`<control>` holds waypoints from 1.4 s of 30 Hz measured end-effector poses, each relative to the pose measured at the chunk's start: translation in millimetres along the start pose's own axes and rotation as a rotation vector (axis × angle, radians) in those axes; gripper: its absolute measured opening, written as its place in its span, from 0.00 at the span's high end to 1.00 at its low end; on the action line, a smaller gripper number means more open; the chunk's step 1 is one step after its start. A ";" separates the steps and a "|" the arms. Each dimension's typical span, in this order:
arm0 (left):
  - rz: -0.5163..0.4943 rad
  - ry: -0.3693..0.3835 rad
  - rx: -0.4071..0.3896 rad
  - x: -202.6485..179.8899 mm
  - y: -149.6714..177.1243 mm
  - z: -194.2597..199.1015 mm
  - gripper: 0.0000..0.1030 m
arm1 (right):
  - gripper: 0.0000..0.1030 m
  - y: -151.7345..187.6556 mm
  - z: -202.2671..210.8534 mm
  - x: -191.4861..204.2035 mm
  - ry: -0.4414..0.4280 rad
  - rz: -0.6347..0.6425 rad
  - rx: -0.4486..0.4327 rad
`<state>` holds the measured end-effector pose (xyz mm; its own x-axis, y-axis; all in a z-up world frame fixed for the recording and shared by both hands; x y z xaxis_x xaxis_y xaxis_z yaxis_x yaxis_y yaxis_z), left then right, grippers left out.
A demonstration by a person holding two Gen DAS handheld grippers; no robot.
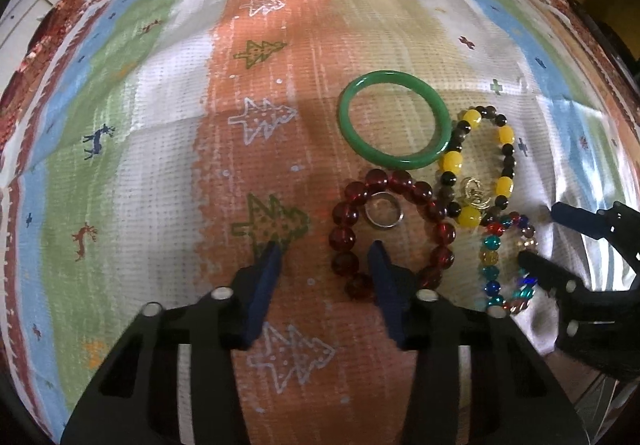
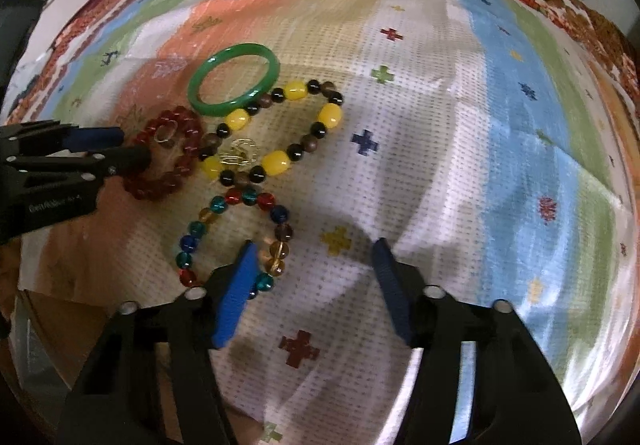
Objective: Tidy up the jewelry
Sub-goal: 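Close the left tool on the red bead bracelet while the right tool grasps the multicolour bracelet, then lift and carry the red bracelet in the left tool and multicolour bracelet in the right tool to the tin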
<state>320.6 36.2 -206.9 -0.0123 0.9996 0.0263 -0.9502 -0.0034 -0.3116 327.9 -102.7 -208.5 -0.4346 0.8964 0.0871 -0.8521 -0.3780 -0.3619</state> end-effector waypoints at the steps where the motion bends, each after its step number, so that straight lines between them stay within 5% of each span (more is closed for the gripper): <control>1: 0.004 0.001 0.001 2.3 0.5 0.1 0.72 | 0.59 0.0 0.8 -2.5 -0.002 -0.009 0.000; 3: 0.018 0.011 0.007 6.2 1.0 0.1 0.86 | 0.72 0.2 2.4 -6.8 -0.006 -0.020 0.000; 6: 0.026 0.032 0.010 9.9 -0.1 -0.3 0.87 | 0.90 1.0 2.3 -8.4 -0.019 -0.027 0.000; 42: 0.018 0.202 -0.150 -20.9 -4.1 82.2 0.88 | 0.90 -13.2 75.0 22.0 -0.098 -0.004 -0.222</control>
<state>299.1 13.0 -128.1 0.0477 0.9849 -0.1664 -0.8933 -0.0324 -0.4484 307.7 -95.4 -132.2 -0.4671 0.8667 0.1750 -0.7735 -0.3047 -0.5557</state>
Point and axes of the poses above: each gripper's, at about its wrist camera, not at the fingertips, and z roughly against the way its jaws point, x to its left, y to its underside, the point moved 9 cm from there along -z, roughly the way its jaws point, and after that the axes turned 4 degrees about -y, right-handed, at the moved point
